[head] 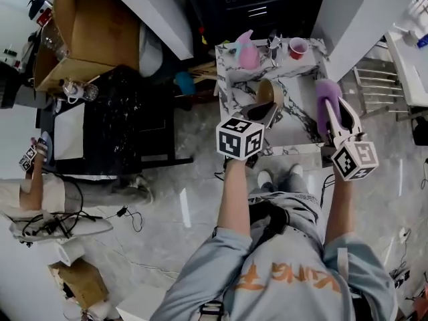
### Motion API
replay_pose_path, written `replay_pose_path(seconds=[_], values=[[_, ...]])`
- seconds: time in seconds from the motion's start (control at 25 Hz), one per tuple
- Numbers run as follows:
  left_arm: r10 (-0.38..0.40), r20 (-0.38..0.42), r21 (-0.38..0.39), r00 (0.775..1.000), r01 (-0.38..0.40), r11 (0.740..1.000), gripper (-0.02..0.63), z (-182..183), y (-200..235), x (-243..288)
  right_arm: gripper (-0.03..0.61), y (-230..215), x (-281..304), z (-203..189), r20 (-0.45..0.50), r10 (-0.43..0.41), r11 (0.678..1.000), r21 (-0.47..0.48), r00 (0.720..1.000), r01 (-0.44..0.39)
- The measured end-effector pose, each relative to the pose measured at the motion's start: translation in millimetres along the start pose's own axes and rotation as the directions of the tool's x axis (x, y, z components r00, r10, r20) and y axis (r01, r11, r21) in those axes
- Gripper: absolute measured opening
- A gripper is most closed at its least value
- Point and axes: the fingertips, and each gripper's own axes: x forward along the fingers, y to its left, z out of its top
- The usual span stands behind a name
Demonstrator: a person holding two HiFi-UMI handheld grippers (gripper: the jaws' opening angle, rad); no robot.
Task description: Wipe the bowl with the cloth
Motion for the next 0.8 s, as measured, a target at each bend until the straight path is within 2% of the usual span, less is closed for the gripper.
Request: replay_pose_path(seconds=[0.24, 0.52, 0.64, 0.8], values=[[-0.128, 0.093, -0.011, 0.987, 0.130, 0.991, 0.028, 21.6, -19.8, -27.0, 0.125, 39.1, 8.6, 10.0, 0.013, 0.146, 0.989, -0.013, 0.989, -0.146], [-0.303, 0.168, 0.045, 0.938, 0.300, 0.953, 0.028, 38.5, -51.2, -41.8, 0.125, 86.5, 11.4, 29.0, 0.006, 0.340, 0.935, -0.108, 0.940, -0.338], [-0.342, 0.173, 0.075, 0.924, 0.334, 0.940, 0.028, 42.4, -58.0, -45.8, 0.126, 104.6, 13.4, 30.1, -0.032, 0.394, 0.901, -0.180, 0.918, -0.393], [-0.354, 0.162, 0.104, 0.921, 0.341, 0.934, 0.028, 45.2, -61.9, -49.3, 0.126, 118.0, 18.5, 25.9, -0.087, 0.411, 0.871, -0.259, 0.908, -0.419]])
